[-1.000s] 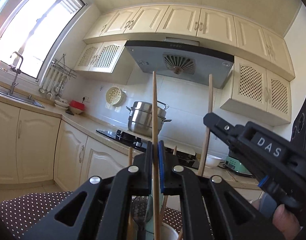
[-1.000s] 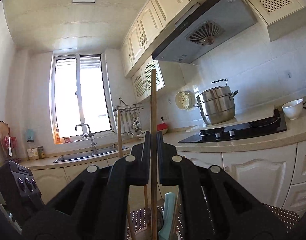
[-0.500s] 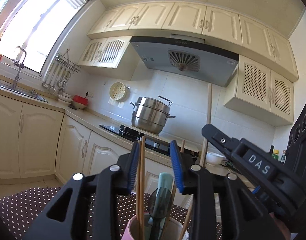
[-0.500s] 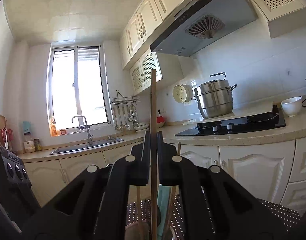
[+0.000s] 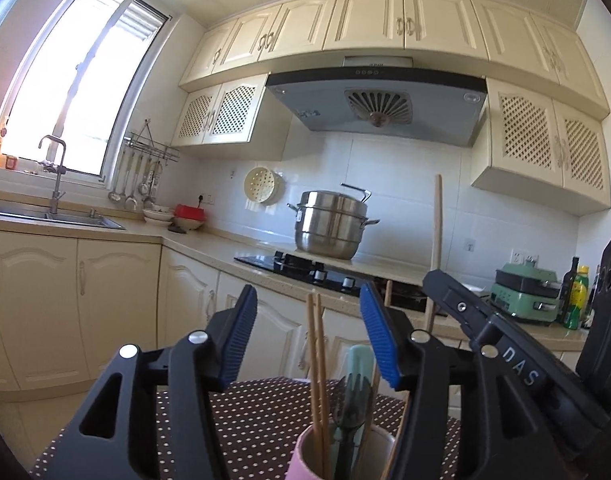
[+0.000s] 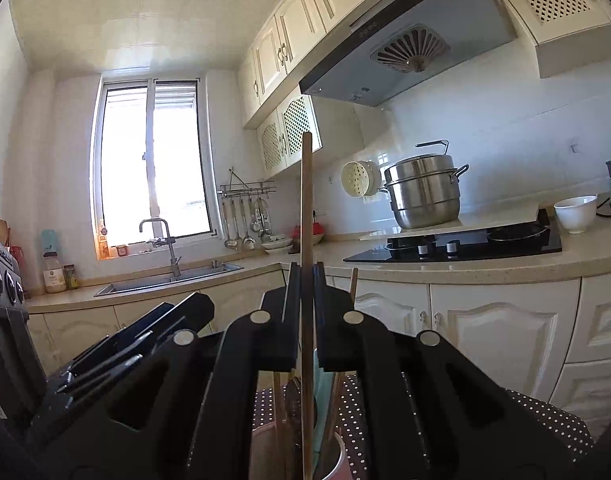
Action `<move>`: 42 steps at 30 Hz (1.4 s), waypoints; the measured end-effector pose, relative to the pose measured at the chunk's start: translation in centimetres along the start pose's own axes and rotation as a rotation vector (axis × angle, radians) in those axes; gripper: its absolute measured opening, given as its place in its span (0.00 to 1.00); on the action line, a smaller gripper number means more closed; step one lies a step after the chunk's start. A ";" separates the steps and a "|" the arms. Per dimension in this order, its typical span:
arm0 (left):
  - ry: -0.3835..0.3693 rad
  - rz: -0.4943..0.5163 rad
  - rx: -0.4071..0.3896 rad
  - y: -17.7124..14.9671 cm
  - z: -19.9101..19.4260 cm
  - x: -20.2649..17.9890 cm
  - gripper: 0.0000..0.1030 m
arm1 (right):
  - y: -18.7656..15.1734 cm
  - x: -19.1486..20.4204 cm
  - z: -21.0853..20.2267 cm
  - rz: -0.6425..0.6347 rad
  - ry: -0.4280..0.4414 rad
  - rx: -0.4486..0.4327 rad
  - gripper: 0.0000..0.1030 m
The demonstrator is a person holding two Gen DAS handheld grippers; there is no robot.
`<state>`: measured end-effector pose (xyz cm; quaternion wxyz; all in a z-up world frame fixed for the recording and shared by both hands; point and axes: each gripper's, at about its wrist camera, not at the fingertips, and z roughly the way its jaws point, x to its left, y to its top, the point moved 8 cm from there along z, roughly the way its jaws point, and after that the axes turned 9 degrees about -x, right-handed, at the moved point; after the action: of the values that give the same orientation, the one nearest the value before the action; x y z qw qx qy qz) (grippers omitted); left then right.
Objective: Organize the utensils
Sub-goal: 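Open the left tool over the cup while the right tool then releases its chopstick, then withdraw both tools from the cup back toward the chopstick row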
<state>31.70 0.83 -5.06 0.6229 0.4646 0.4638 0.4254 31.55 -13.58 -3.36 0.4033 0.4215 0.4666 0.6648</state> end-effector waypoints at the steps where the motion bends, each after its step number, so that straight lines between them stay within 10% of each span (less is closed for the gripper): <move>1: 0.003 0.007 0.014 -0.1 -0.1 0.1 0.53 | -0.1 0.0 0.0 0.000 0.000 0.005 0.07; 30: 0.047 0.017 0.075 0.3 -3.0 1.5 0.66 | -1.6 0.9 -1.8 -0.023 -0.038 0.083 0.07; 34: 0.050 0.015 0.074 0.8 -3.8 1.6 0.67 | -1.1 0.9 -2.5 -0.022 -0.055 0.075 0.32; 42: 0.051 0.027 0.069 2.2 -5.9 1.2 0.67 | 0.4 2.0 -4.5 -0.045 -0.047 0.059 0.39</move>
<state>25.99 3.48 -3.96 0.5887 0.4812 0.4874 0.4293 26.67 -13.10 -3.51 0.4165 0.4380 0.4858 0.6314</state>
